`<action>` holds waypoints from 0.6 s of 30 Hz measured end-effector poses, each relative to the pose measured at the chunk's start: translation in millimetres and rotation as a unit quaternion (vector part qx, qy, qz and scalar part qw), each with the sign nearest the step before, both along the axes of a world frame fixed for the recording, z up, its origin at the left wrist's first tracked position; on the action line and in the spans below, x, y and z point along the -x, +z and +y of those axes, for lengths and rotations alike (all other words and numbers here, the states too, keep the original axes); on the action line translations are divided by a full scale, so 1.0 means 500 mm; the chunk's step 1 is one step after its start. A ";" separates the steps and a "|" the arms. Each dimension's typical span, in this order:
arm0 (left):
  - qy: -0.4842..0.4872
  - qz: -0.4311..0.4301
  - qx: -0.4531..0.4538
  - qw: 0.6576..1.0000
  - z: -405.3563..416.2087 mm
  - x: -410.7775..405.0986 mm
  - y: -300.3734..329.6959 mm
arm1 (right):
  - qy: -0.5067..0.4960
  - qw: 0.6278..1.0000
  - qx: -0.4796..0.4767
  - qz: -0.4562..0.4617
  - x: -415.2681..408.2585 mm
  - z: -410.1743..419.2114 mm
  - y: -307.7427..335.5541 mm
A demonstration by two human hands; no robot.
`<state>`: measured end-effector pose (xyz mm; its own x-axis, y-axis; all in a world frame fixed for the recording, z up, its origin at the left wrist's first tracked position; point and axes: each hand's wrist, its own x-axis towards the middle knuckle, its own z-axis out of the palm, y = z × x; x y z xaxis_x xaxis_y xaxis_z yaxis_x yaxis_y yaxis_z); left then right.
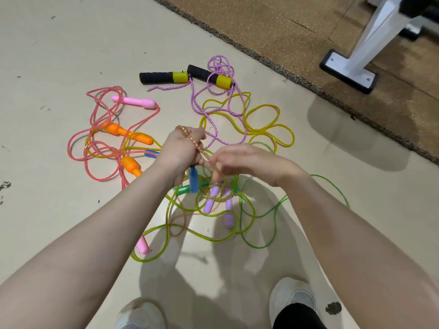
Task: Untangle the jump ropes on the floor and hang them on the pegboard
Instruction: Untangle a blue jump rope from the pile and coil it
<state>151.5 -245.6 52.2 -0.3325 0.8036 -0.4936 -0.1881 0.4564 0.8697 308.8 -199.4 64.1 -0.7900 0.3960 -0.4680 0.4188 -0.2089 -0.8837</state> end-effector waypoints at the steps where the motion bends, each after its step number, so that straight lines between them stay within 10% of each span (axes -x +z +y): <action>1: 0.023 0.006 0.007 1.000 0.002 0.007 -0.002 | 0.039 0.998 -0.034 -0.033 0.000 0.000 -0.004; 6: -0.132 0.000 0.095 0.987 -0.029 0.036 -0.012 | -0.288 0.926 -0.226 -0.094 -0.019 0.036 -0.050; 11: -0.409 -0.387 0.034 0.826 -0.049 0.024 0.011 | -0.384 0.919 -0.076 -0.048 -0.022 0.045 -0.026; 13: -0.341 -0.585 -0.063 0.733 -0.037 0.022 0.019 | -0.382 0.921 0.034 -0.068 -0.017 0.035 -0.029; 18: -0.093 -0.646 -0.186 0.734 -0.007 0.050 0.017 | -0.092 0.968 -0.076 -0.223 -0.050 0.012 -0.066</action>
<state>126.7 -249.2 60.9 0.3527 0.9351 -0.0348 -0.9307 0.3545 0.0900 333.7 -193.6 31.1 -0.4328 0.6016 -0.6713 0.7333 -0.1982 -0.6504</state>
